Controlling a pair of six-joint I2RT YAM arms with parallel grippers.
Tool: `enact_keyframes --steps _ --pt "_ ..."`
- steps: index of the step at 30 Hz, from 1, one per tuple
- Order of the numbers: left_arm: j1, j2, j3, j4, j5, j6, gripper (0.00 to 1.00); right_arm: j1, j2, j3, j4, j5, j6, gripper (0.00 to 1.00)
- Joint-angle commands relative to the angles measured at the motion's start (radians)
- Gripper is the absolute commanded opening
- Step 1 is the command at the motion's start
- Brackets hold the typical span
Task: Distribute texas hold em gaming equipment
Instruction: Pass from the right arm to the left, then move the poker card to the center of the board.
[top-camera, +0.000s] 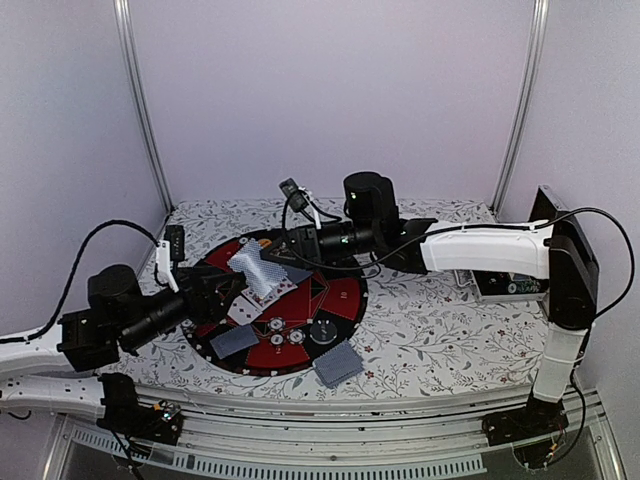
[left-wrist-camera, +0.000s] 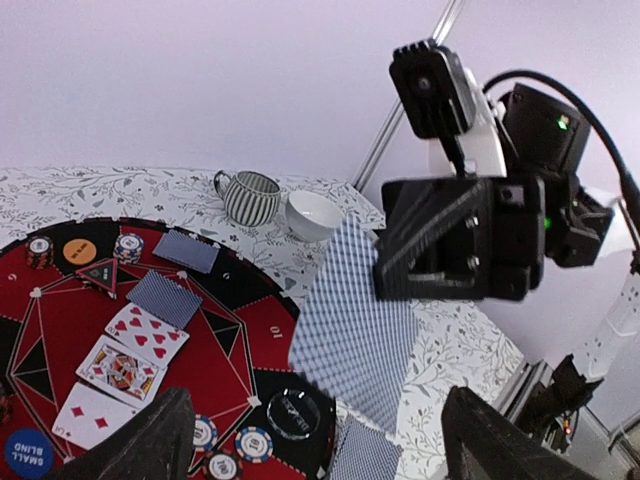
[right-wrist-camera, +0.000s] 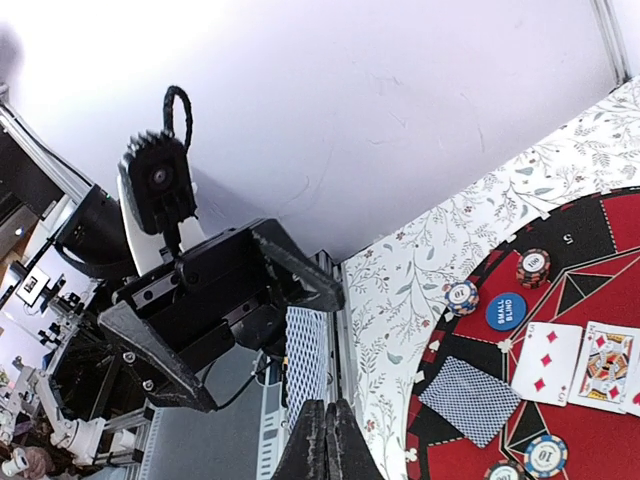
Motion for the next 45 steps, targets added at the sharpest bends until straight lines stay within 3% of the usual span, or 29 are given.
enact_keyframes --steps 1,5,8,10,13,14,17,21,25,28,30,33,38,45 --pt "0.09 0.071 0.064 0.115 0.128 0.026 0.85 0.016 -0.035 -0.024 0.158 0.029 0.057 0.02" --pt "0.124 0.094 0.043 0.219 0.227 0.03 0.76 0.017 -0.051 -0.034 0.172 0.034 0.055 0.02" --pt "0.134 0.119 0.047 0.21 0.241 0.017 0.63 0.016 -0.055 -0.037 0.191 0.016 0.057 0.02" --pt "0.137 0.128 0.046 0.219 0.263 0.016 0.45 0.016 -0.054 -0.036 0.194 0.014 0.057 0.02" --pt "0.137 0.133 0.051 0.236 0.28 0.024 0.07 0.016 -0.044 -0.029 0.191 0.0 0.052 0.02" --pt "0.137 0.131 0.052 0.236 0.274 0.025 0.0 0.015 -0.04 -0.027 0.19 -0.011 0.052 0.02" --pt "0.139 0.124 0.049 0.234 0.255 0.034 0.0 0.014 -0.021 -0.012 0.162 -0.044 0.038 0.03" --pt "0.139 0.118 0.054 0.168 0.185 0.032 0.0 -0.04 -0.023 -0.025 0.072 -0.006 -0.006 0.37" --pt "0.146 0.118 0.073 0.034 0.072 0.021 0.0 -0.145 0.005 0.021 -0.202 0.199 -0.124 0.51" --pt "0.156 0.118 0.07 -0.008 0.047 0.019 0.0 -0.164 0.111 0.15 -0.424 0.499 -0.385 0.55" --pt "0.163 0.118 0.064 -0.01 0.05 0.02 0.0 -0.165 0.215 0.265 -0.541 0.598 -0.556 0.57" --pt "0.173 0.123 0.062 -0.013 0.057 0.026 0.0 -0.167 0.36 0.424 -0.664 0.696 -0.682 0.6" --pt "0.193 0.125 0.064 -0.026 0.073 0.041 0.0 -0.169 0.545 0.58 -0.684 0.823 -0.801 0.61" --pt "0.228 0.125 0.053 -0.03 0.091 0.045 0.0 -0.173 0.662 0.688 -0.684 0.857 -0.887 0.58"
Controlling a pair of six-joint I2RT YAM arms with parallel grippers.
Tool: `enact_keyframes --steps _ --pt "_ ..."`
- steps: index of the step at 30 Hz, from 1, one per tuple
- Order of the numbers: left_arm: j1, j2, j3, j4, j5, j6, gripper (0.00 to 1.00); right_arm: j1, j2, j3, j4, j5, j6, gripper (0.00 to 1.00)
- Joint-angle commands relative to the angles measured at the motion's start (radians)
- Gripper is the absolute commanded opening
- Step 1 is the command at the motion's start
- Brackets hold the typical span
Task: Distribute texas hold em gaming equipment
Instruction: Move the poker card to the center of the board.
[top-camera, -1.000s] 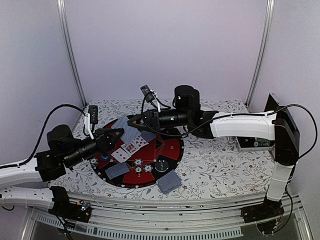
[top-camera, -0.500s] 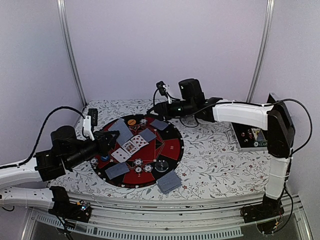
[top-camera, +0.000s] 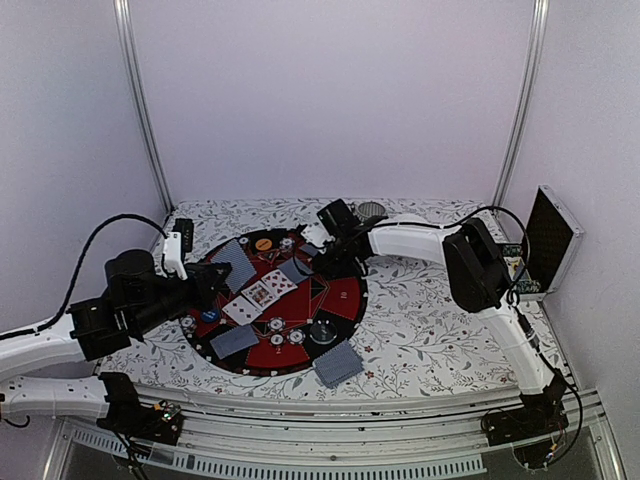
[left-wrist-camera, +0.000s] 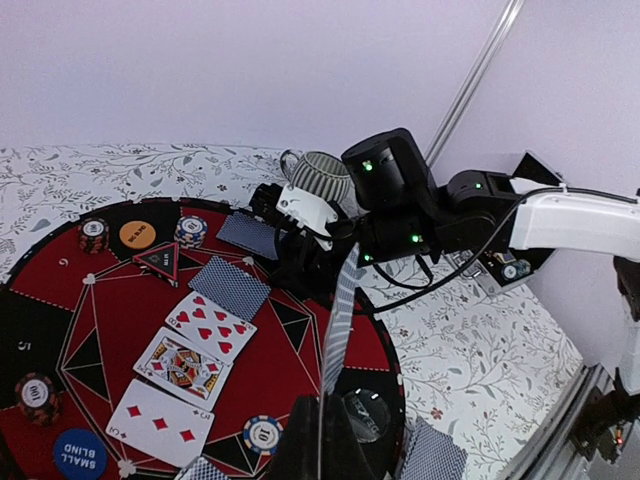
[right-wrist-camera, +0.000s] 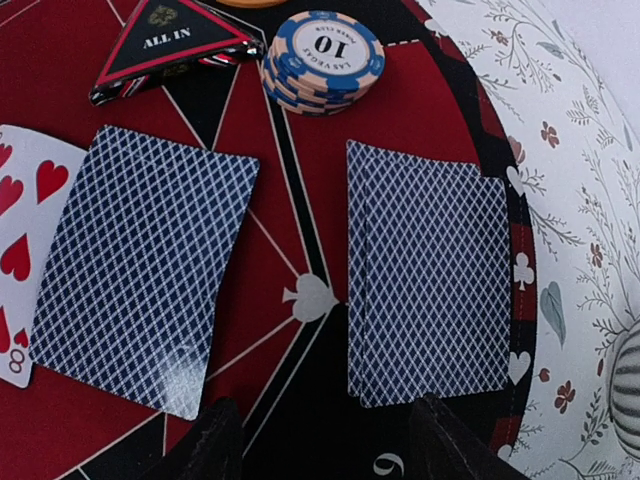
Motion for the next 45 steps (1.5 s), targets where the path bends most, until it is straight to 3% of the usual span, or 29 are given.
enact_keyframes --steps 1,7,14,20,23,32,40,45 --pt "0.037 0.0 0.006 -0.005 0.016 0.016 0.0 -0.001 0.063 0.097 -0.019 0.078 -0.1 0.57" --pt "0.059 -0.005 0.001 -0.011 0.034 0.016 0.0 -0.003 0.133 0.129 0.003 0.174 -0.135 0.47" --pt "0.082 -0.016 -0.004 -0.013 0.045 0.017 0.0 -0.002 0.166 0.135 0.025 0.19 -0.17 0.43" --pt "0.092 -0.025 -0.007 -0.012 0.056 0.014 0.0 -0.004 0.179 0.135 0.054 0.28 -0.193 0.2" --pt "0.094 -0.033 -0.009 -0.009 0.06 0.021 0.0 -0.011 0.164 0.125 0.062 0.292 -0.176 0.03" --pt "0.1 -0.056 -0.015 -0.009 0.071 0.023 0.0 -0.025 0.003 -0.032 0.104 0.291 -0.08 0.01" --pt "0.103 -0.074 -0.022 -0.014 0.07 0.026 0.0 -0.025 -0.257 -0.35 0.101 0.228 0.034 0.01" --pt "0.105 -0.068 -0.018 -0.011 0.074 0.03 0.0 -0.025 -0.271 -0.39 0.1 0.23 0.038 0.01"
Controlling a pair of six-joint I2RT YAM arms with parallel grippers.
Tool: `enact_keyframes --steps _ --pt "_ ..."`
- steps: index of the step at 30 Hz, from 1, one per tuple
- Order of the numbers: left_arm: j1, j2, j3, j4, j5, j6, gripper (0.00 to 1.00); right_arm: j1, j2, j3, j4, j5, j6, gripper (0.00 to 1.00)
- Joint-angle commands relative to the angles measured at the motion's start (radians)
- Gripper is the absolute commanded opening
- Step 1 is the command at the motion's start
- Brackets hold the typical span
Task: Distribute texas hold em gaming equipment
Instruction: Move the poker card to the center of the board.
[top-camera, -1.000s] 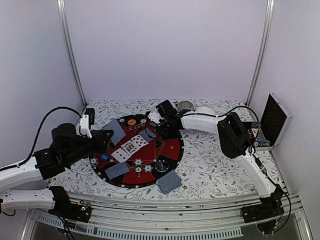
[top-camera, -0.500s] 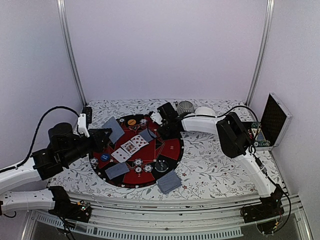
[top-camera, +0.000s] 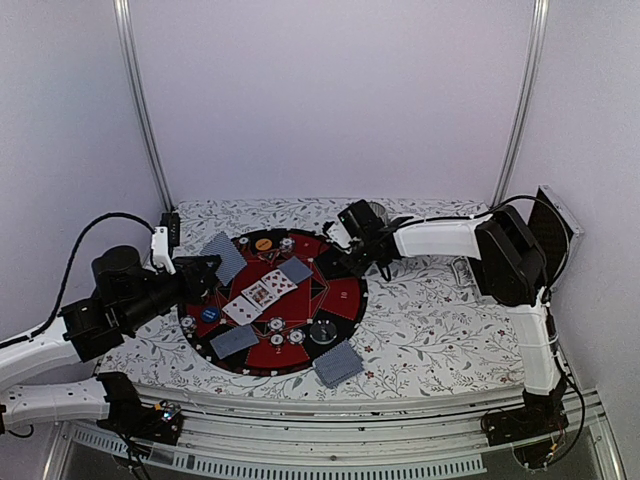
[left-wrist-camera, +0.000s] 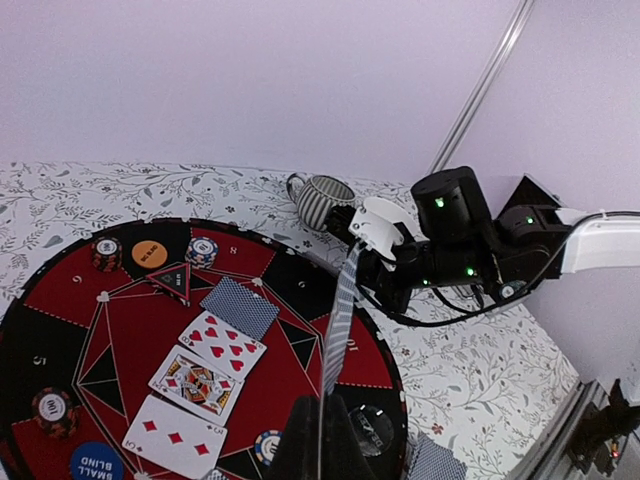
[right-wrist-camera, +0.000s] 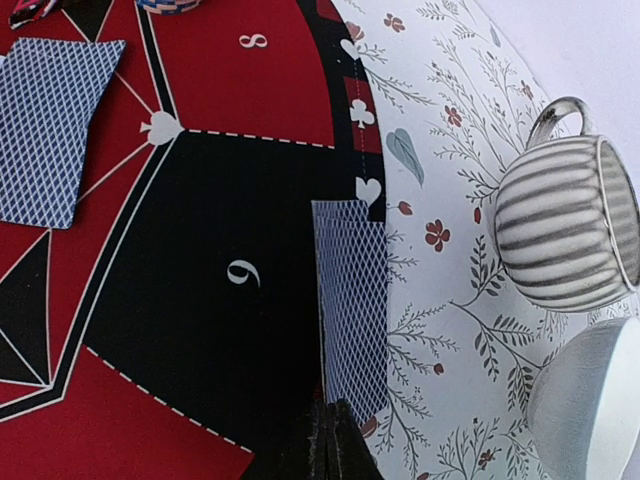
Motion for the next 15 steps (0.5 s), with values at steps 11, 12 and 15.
enact_keyframes --steps 11,12,15 --pt "0.017 -0.031 -0.017 -0.025 0.007 0.007 0.0 -0.024 0.055 0.072 -0.082 0.019 0.02 0.01" --pt "0.017 -0.026 -0.016 -0.022 0.01 0.008 0.0 -0.029 0.072 0.097 -0.083 0.017 0.018 0.01" --pt "0.017 -0.013 -0.007 -0.02 0.02 0.011 0.0 -0.039 0.166 0.194 -0.084 -0.013 -0.009 0.01"
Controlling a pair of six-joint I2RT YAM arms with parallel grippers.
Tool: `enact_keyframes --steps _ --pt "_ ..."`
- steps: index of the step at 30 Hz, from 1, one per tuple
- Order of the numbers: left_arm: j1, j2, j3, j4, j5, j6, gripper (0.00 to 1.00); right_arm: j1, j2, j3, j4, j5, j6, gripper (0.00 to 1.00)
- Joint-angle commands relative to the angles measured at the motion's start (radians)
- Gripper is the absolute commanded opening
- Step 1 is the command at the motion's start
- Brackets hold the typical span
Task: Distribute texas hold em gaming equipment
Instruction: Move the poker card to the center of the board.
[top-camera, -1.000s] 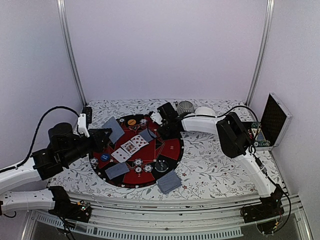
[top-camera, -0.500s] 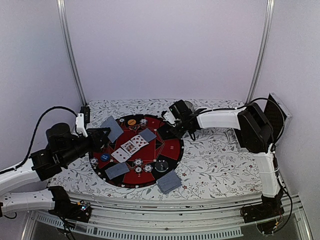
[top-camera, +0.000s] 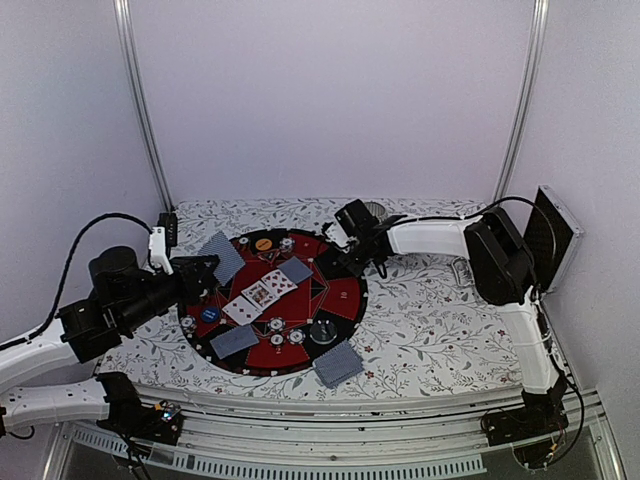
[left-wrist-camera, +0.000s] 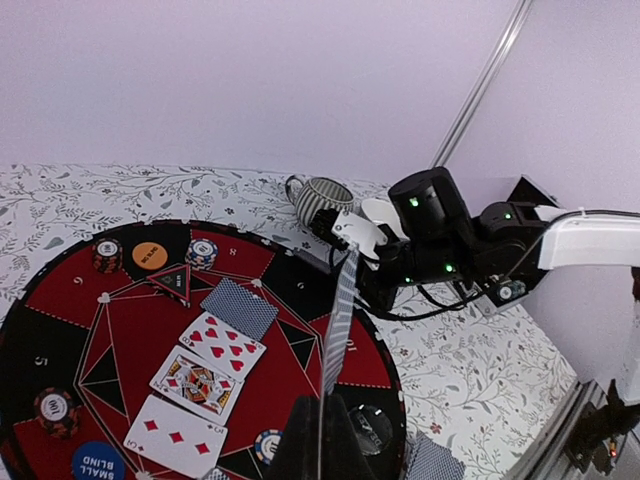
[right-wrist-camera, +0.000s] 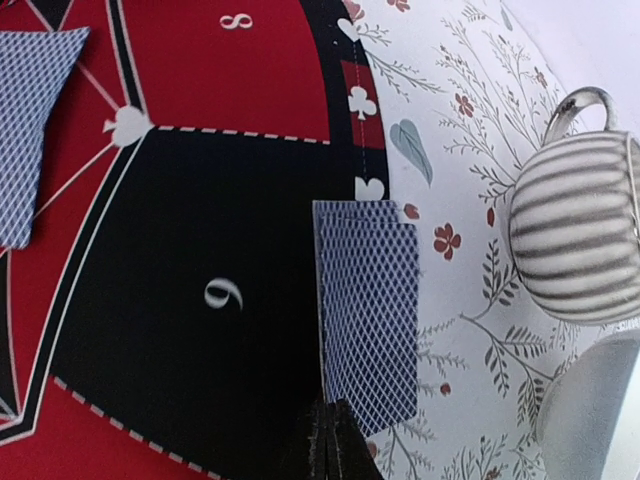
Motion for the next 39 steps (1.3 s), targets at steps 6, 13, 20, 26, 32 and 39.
enact_keyframes --steps 6,13,20,26,32,39 --pt "0.015 -0.01 0.006 -0.031 0.012 0.011 0.0 -0.036 0.229 0.284 -0.034 -0.015 -0.083 0.01" --pt "0.016 -0.03 0.001 -0.045 -0.004 0.019 0.0 -0.063 0.296 0.376 -0.047 -0.028 -0.09 0.01" --pt "0.016 -0.006 0.012 -0.043 0.011 0.018 0.0 -0.077 0.357 0.486 -0.047 -0.077 -0.086 0.01" --pt "0.017 -0.005 0.018 -0.046 0.013 0.021 0.0 -0.086 0.379 0.521 -0.036 -0.095 -0.093 0.22" --pt "0.017 0.002 0.015 -0.041 0.021 0.023 0.0 -0.086 0.26 0.452 -0.031 -0.227 -0.048 0.44" --pt "0.016 0.02 0.013 -0.003 0.066 0.032 0.0 -0.077 -0.027 0.321 0.028 -0.422 0.013 0.65"
